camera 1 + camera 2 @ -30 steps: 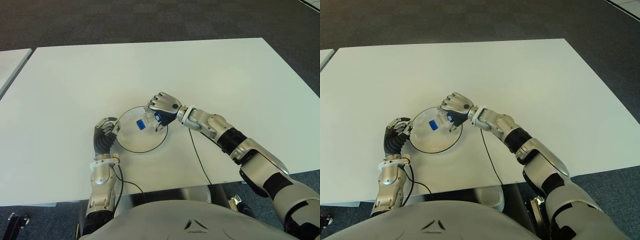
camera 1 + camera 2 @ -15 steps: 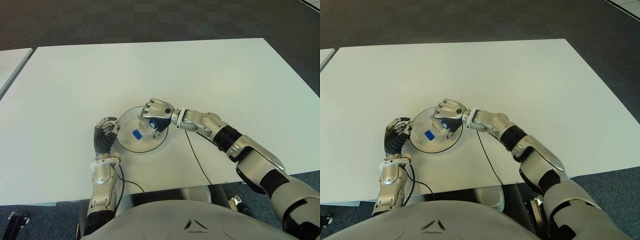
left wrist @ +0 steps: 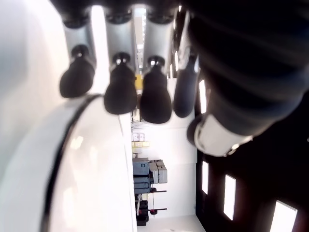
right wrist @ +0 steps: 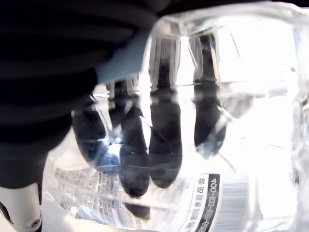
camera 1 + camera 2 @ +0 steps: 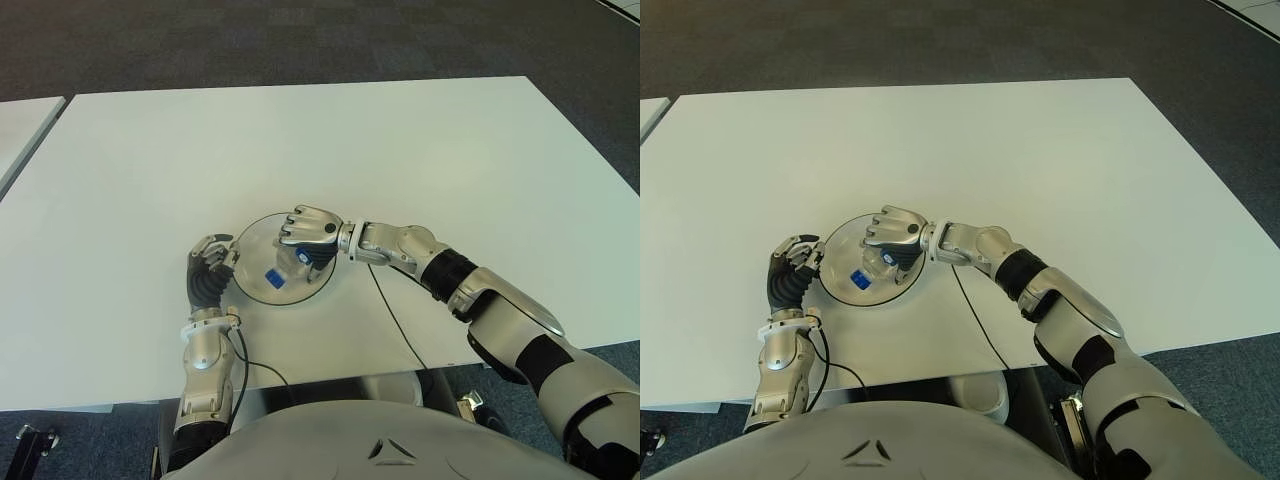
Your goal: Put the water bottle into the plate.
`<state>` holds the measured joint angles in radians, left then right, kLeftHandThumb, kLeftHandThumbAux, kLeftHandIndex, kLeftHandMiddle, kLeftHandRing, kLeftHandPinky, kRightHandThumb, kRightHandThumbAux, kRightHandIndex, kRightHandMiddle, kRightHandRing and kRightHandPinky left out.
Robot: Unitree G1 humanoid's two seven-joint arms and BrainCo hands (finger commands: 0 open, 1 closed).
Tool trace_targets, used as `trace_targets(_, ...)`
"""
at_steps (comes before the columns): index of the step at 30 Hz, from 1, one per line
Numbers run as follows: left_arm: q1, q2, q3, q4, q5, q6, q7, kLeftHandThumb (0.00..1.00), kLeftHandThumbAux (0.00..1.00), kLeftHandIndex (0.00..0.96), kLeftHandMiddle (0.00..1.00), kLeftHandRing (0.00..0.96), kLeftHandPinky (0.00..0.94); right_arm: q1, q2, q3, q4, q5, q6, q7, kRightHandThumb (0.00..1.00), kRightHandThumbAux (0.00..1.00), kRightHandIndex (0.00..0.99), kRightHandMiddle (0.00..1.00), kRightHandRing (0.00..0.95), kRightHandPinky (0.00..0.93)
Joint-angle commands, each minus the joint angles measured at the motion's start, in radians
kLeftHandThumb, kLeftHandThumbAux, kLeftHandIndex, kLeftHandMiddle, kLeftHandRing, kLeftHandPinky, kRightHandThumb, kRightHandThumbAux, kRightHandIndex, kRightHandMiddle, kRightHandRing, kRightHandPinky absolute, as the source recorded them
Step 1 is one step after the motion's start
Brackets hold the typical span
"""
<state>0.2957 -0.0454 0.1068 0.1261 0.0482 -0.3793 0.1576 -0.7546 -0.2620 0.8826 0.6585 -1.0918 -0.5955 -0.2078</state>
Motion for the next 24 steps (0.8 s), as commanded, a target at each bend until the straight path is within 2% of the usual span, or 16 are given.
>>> trace_targets(1, 0.004, 0.008, -0.003, 0.017, -0.006, 0.005, -0.016, 0.701, 0.717, 0.434, 0.752, 0.758, 0.745, -0.007, 0.012, 0.029, 0.024, -0.001, -0.026, 0.063, 0.711, 0.715, 0.44, 0.901, 0.878, 0.882)
trace_targets(6, 0.001, 0.006, -0.002, 0.03, -0.003, -0.023, -0.008, 0.701, 0.717, 0.434, 0.753, 0.76, 0.752, -0.007, 0.027, 0.045, 0.042, -0.003, -0.034, 0.103, 0.71, 0.716, 0.439, 0.901, 0.876, 0.882)
trace_targets(11, 0.001, 0.004, -0.002, 0.034, -0.002, -0.027, -0.004, 0.701, 0.717, 0.434, 0.756, 0.762, 0.748, -0.009, 0.041, 0.058, 0.077, -0.008, -0.043, 0.094, 0.71, 0.716, 0.44, 0.905, 0.878, 0.886)
trace_targets(15, 0.003, 0.007, -0.002, 0.031, -0.001, -0.018, -0.005, 0.7, 0.717, 0.434, 0.756, 0.762, 0.75, -0.018, 0.063, 0.082, 0.152, -0.03, -0.054, 0.023, 0.71, 0.717, 0.439, 0.907, 0.882, 0.889)
trace_targets(20, 0.007, 0.008, -0.002, 0.026, -0.003, -0.013, -0.007, 0.7, 0.717, 0.433, 0.755, 0.762, 0.751, -0.037, 0.1, 0.121, 0.282, -0.062, -0.067, -0.141, 0.709, 0.718, 0.439, 0.899, 0.879, 0.874)
trace_targets(22, 0.008, 0.008, -0.003, 0.024, -0.003, -0.013, -0.007, 0.7, 0.717, 0.433, 0.756, 0.764, 0.755, -0.051, 0.104, 0.133, 0.304, -0.064, -0.089, -0.183, 0.709, 0.718, 0.44, 0.869, 0.856, 0.837)
trace_targets(24, 0.008, 0.008, -0.003, 0.023, -0.002, -0.012, -0.007, 0.7, 0.717, 0.433, 0.756, 0.764, 0.754, -0.063, 0.113, 0.148, 0.334, -0.067, -0.101, -0.214, 0.705, 0.719, 0.436, 0.789, 0.768, 0.759)
